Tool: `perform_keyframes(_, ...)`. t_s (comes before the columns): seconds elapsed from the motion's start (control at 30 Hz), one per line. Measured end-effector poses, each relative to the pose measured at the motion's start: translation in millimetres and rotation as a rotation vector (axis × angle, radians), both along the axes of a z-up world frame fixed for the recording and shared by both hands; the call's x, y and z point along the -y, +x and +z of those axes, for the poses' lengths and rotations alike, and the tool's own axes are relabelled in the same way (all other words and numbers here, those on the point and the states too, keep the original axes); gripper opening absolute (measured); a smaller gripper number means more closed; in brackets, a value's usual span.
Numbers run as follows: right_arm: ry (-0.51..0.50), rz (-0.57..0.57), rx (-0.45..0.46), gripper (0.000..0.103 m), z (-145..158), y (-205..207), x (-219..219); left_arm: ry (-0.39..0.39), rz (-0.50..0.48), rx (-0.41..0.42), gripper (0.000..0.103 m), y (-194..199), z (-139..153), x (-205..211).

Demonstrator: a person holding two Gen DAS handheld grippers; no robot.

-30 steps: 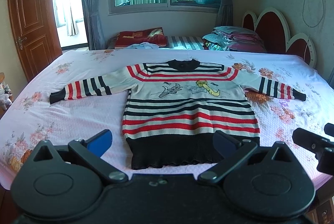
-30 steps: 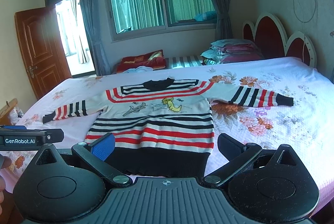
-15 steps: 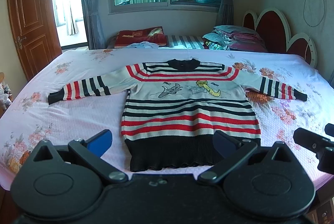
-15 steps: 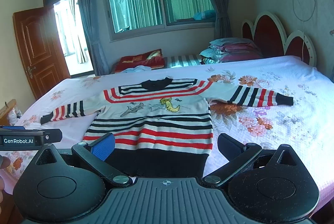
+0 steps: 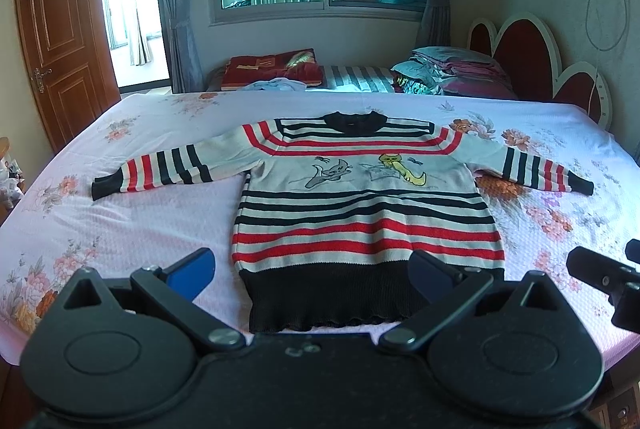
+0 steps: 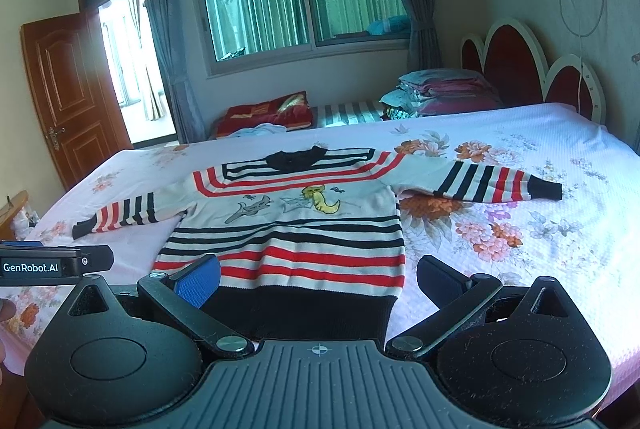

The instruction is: Fold small clothes

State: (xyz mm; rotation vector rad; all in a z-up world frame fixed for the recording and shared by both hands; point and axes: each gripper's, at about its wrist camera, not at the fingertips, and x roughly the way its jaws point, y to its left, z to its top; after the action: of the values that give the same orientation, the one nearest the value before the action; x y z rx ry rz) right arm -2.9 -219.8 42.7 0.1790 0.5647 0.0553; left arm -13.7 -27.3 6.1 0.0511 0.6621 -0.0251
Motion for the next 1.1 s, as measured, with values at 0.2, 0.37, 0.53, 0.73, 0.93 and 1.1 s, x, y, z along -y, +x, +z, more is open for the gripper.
perform_keyframes(0.2,0.002,-0.007,-0.008,0.103,-3.1,7.1,2.4,0.0,0.005,-0.003,0.103,5.1,-1.6,-1.1)
perform_keyframes(0.37,0.0,-0.013,-0.012,0.103,-5.4,10.6,2.1,0.0,0.009,-0.01,0.103,14.9,-5.2,-4.5)
perform_keyframes(0.53,0.001,-0.02,-0.018,0.103,-8.5,18.6,2.8,0.004,0.017,-0.016,0.103,22.3,-8.1,-5.0)
perform_keyframes(0.73,0.002,-0.033,-0.033,0.103,-13.6,32.1,2.7,0.007,0.02,-0.029,0.103,36.6,-12.4,-7.8)
perform_keyframes(0.93,-0.001,-0.068,-0.051,0.103,-21.8,49.5,5.5,0.005,0.017,-0.05,0.103,63.4,-20.3,-12.9)
perform_keyframes(1.1,-0.008,-0.111,-0.07,0.103,-30.4,69.4,8.7,-0.003,0.007,-0.066,0.103,92.2,-29.5,-19.0)
